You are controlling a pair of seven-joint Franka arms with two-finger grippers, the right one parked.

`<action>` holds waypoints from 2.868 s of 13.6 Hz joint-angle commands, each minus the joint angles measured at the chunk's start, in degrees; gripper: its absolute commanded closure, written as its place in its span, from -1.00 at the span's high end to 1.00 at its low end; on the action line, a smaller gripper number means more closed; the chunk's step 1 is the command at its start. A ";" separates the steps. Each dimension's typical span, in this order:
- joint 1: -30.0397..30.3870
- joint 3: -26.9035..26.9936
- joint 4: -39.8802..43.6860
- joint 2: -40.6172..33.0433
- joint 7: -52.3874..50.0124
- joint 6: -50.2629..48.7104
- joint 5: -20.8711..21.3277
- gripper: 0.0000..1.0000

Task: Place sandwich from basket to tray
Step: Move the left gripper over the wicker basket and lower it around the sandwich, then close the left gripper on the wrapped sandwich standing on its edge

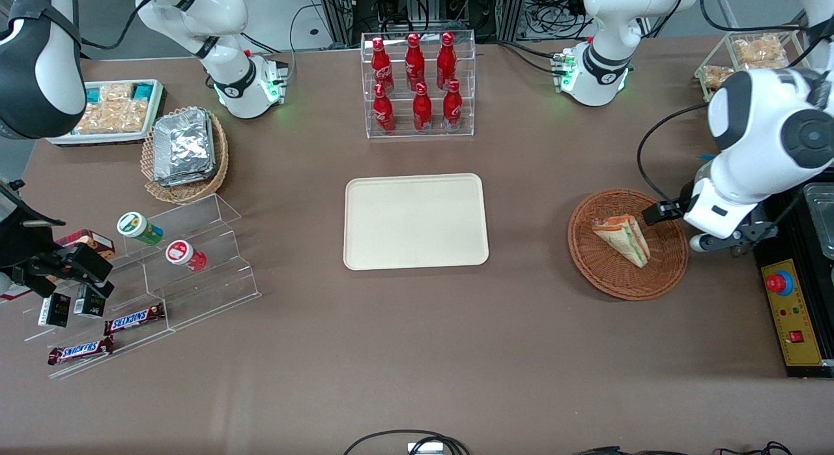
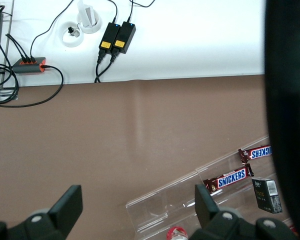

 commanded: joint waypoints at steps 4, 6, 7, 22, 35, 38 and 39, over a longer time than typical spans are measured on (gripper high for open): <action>-0.84 0.05 -9.01 -0.26 -15.38 10.99 0.99 1.00; -1.10 0.05 -9.28 1.32 -21.61 12.66 0.99 1.00; -1.19 -0.04 -9.89 2.20 -23.56 14.15 0.99 1.00; -0.40 0.22 -17.37 9.41 -28.15 29.19 1.87 1.00; -0.40 0.22 -16.58 6.00 -28.41 24.21 2.74 -1.00; -1.19 -0.39 -12.46 2.83 -27.71 16.48 2.92 -1.00; -1.45 -1.35 -10.01 2.30 -27.45 12.62 2.92 -1.00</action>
